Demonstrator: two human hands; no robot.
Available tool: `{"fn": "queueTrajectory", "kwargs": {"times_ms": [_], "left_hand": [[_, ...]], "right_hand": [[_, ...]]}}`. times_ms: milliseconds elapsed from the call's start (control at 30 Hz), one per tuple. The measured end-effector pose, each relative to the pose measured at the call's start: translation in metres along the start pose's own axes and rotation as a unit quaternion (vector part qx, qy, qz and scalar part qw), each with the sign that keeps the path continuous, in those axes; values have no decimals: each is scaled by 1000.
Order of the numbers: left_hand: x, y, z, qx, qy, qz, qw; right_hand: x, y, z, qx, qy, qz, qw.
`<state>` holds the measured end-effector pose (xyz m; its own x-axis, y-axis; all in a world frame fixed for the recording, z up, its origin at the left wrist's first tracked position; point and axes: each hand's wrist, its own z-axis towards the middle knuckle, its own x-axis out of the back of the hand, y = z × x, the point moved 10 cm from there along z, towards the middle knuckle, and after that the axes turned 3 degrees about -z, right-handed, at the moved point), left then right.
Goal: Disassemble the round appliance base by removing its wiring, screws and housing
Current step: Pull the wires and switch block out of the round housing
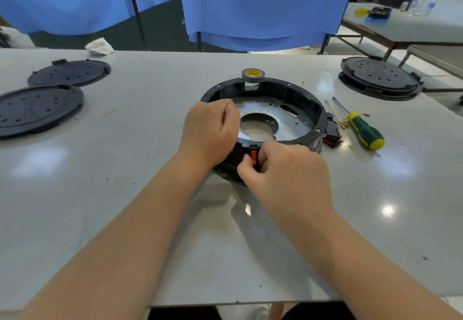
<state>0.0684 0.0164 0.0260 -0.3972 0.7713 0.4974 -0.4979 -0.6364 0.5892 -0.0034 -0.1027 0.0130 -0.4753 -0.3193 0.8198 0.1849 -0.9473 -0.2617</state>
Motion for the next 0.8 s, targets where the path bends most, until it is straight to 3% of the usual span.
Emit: {"fn": "queueTrajectory", "kwargs": {"times_ms": [133, 633, 800], "left_hand": [[0, 1, 0, -3, 0, 1, 1000], [0, 0, 1, -2, -6, 5, 1000], [0, -1, 0, -1, -16, -9, 1000]], "right_hand": [[5, 1, -11, 5, 41, 51, 998], [12, 18, -3, 16, -10, 160, 987], [39, 39, 10, 35, 45, 188, 981]]}}
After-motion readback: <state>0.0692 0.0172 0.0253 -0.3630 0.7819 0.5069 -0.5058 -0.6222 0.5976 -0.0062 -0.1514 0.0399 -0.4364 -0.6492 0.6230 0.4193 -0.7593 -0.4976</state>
